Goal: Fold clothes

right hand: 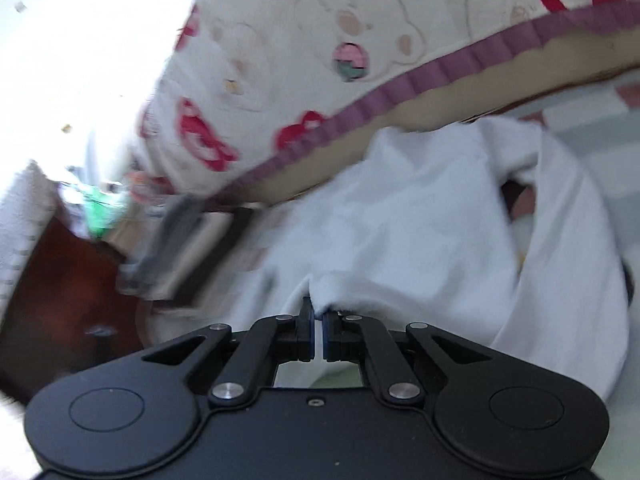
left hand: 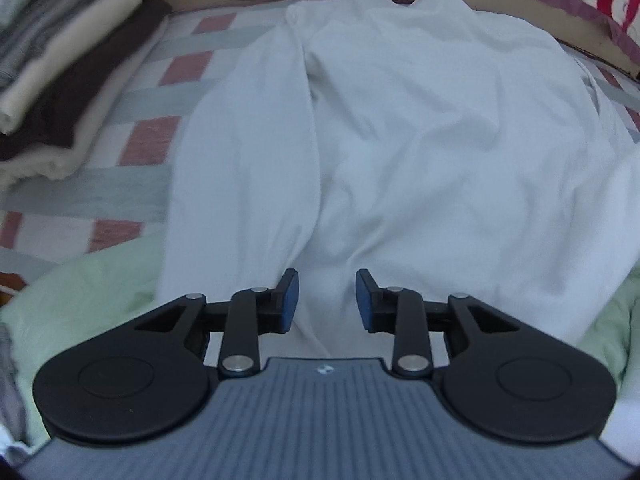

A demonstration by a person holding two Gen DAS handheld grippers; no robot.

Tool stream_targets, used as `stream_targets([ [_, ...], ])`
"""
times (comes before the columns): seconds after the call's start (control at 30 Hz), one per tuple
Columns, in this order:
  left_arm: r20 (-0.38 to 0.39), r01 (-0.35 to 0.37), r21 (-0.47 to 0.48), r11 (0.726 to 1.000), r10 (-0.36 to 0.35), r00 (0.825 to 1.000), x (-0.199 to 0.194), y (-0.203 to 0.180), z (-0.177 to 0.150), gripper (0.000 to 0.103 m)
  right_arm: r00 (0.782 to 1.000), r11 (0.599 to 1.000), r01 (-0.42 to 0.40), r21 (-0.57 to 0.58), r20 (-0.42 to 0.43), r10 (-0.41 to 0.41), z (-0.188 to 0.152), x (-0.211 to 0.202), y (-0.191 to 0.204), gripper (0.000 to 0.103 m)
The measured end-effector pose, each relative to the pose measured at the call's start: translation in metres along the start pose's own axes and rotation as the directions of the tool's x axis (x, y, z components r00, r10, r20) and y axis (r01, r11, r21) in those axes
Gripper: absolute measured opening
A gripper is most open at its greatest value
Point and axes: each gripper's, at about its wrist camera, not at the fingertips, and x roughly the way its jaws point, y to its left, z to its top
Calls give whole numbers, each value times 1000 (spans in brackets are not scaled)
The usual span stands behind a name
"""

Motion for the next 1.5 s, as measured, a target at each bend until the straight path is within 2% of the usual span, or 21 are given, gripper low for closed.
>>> stream_targets([
  [0.07, 12, -29, 23, 999, 29, 1000, -12, 2, -3, 48, 995, 997, 64, -45, -71, -68, -15, -21, 8, 6],
  [0.13, 22, -54, 44, 998, 53, 998, -24, 5, -7, 59, 964, 970, 210, -121, -140, -226, -30, -30, 6, 6],
  [0.17, -5, -21, 33, 999, 21, 1000, -20, 8, -7, 59, 943, 953, 266, -144, -168, -289, -38, -33, 2, 6],
  [0.3, -73, 98, 43, 994, -95, 993, -5, 8, -12, 66, 901, 927, 322, -194, -239, -363, -64, -26, -4, 5],
  [0.37, -82, 37, 79, 996, -31, 996, 5, 0, -16, 72, 892, 917, 329, -226, -244, -380, -69, -20, 2, 5],
  [0.4, -83, 0, 104, 995, 9, 997, 10, -4, -18, 70, 891, 916, 332, -225, -243, -382, -69, -18, 3, 5],
  [0.47, -85, -32, 120, 992, 42, 996, 14, -2, -20, 31, 887, 910, 344, -233, -238, -397, -68, -19, 2, 5],
  [0.57, -69, -13, 81, 997, 19, 997, 7, 12, -17, 13, 891, 913, 344, -219, -231, -391, -65, -24, -3, 5],
  [0.73, 33, -44, 42, 998, 43, 999, -18, 42, -4, 1, 899, 914, 343, -216, -207, -386, -72, -26, -2, 5],
  [0.93, 95, -99, -17, 995, 101, 990, -41, 75, 18, 1, 895, 911, 359, -203, -203, -398, -78, -24, -1, 6],
  [1.03, 64, -15, -37, 999, 17, 998, -37, 73, 20, 10, 891, 907, 369, -202, -202, -407, -79, -23, -1, 6],
  [1.13, 27, 78, -31, 996, -77, 997, -20, 56, 11, 63, 880, 897, 390, -208, -203, -429, -79, -20, 1, 6],
  [1.17, 13, 96, -33, 995, -95, 995, -13, 50, 8, 63, 874, 891, 401, -212, -204, -442, -79, -19, 2, 6],
  [1.2, -1, 113, -35, 993, -113, 994, -7, 43, 5, 63, 862, 881, 419, -220, -208, -462, -78, -18, 3, 7],
  [1.23, -15, 121, -36, 992, -122, 992, 0, 38, 2, 63, 837, 859, 452, -240, -218, -501, -76, -15, 3, 20],
  [1.3, -44, 136, -29, 990, -138, 989, 13, 29, -3, 64, 729, 752, 564, -342, -222, -648, -75, -6, 7, 32],
  [1.33, -57, 139, -18, 990, -140, 989, 18, 25, -5, 65, 684, 698, 599, -394, -202, -701, -75, -3, 9, 32],
  [1.37, -64, 133, -7, 991, -133, 989, 22, 23, -7, 64, 669, 672, 611, -418, -181, -721, -74, -3, 12, 32],
  [1.4, -65, 127, -3, 992, -127, 990, 24, 23, -8, 60, 690, 686, 607, -400, -164, -705, -68, -7, 16, 32],
  [1.47, -60, 117, 23, 993, -115, 992, 22, 23, -8, 5, 759, 748, 579, -324, -122, -640, -54, -17, 24, 31],
  [1.5, -37, 119, 36, 992, -118, 992, 16, 25, -8, 5, 782, 763, 565, -313, -91, -616, -47, -18, 30, 31],
])
